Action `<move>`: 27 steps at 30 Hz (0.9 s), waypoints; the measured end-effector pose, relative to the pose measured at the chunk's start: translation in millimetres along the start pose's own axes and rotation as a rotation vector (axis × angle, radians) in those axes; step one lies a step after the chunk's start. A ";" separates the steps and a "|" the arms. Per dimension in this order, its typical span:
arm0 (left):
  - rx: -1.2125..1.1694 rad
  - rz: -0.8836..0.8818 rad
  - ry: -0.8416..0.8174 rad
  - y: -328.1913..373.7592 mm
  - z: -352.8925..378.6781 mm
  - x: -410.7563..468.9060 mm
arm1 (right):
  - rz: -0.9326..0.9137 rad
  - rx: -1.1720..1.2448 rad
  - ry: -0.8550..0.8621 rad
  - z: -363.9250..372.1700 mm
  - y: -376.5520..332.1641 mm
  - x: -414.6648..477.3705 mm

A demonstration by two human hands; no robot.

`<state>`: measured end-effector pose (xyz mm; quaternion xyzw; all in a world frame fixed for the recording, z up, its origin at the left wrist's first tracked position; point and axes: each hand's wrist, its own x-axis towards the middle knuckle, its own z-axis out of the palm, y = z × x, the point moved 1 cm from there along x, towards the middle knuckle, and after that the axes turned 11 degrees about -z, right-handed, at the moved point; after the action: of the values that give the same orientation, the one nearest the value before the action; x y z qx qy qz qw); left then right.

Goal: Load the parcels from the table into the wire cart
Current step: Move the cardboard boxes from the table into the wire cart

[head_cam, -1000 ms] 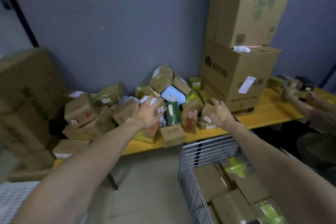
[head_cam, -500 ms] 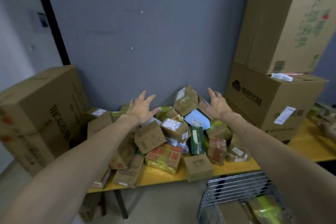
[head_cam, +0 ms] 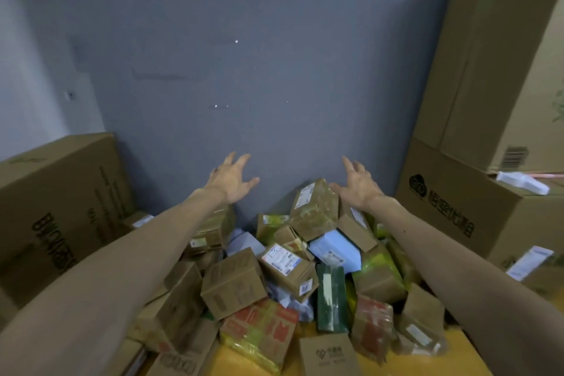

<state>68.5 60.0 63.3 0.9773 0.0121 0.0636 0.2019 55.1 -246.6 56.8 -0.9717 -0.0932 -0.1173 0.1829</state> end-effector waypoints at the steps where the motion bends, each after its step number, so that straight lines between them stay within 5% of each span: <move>1: -0.010 -0.002 -0.003 5.1 3.9 8.4 | -0.009 -0.001 -0.005 1.4 6.4 8.3; 17: -0.083 -0.043 -0.201 7.4 106.5 122.8 | 0.075 0.069 -0.237 72.4 67.3 102.8; 27: -0.213 0.038 -0.509 -22.1 190.3 205.1 | 0.216 -0.022 -0.409 186.2 112.7 172.5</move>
<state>296.5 15.6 -94.2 0.9351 -0.0641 -0.1795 0.2987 281.2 -255.6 -104.2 -0.9815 -0.0227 0.1014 0.1611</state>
